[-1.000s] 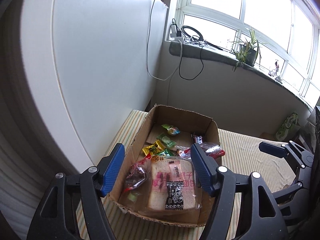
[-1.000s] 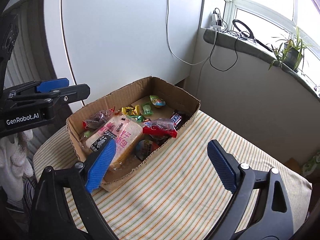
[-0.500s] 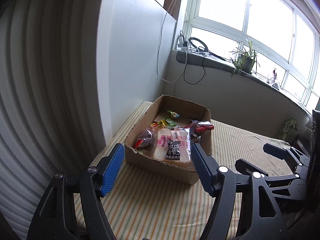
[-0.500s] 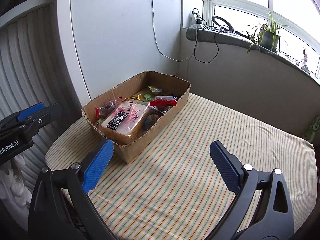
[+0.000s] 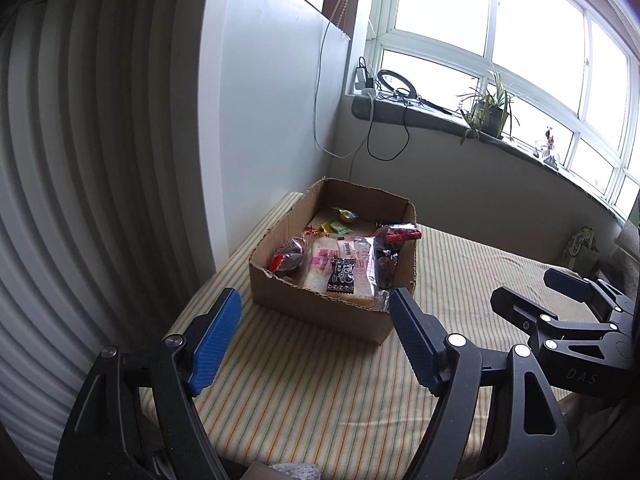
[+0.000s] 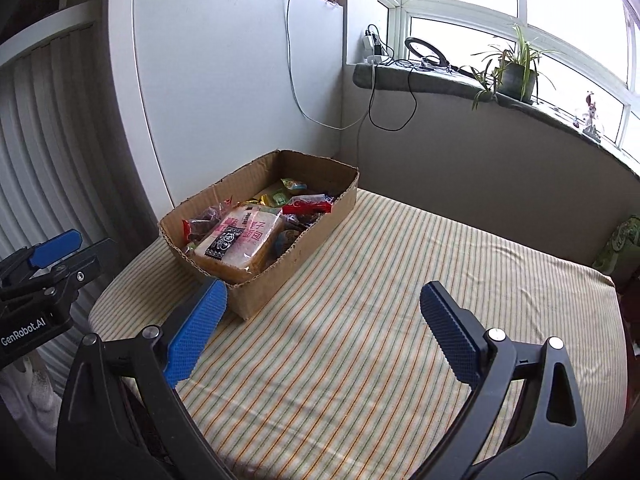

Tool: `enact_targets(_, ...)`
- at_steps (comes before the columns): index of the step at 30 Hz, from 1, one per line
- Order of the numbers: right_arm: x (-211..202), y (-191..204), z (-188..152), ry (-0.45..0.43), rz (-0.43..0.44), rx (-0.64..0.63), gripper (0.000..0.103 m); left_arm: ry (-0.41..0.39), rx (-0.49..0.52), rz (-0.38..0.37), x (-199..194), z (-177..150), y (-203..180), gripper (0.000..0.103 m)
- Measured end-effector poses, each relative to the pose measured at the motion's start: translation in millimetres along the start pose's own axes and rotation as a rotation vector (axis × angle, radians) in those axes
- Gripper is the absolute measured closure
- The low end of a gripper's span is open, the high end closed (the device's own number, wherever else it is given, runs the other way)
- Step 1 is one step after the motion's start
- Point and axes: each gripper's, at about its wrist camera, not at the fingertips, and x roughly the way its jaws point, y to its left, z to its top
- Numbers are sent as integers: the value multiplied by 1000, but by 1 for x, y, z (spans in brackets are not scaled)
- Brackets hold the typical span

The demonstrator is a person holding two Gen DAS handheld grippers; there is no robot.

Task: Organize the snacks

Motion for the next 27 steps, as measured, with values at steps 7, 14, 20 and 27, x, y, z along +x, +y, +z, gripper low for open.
enact_targets(7,-2,0,-1,0,7,-4,4,2,-7,5,-3,-3,-4,26)
enact_targets(14,-4,1,-1,-2,19,-5,4,1,-9,4,-7,-3,-8,26)
enact_targets(20,-7,-2,-2,-7,17,10,4,2,-10,11,-8,-4,-10,26)
enact_targets(27,-10,-3,-5,-5,16,15,4,5,-5,10,-10,-5,-13,26)
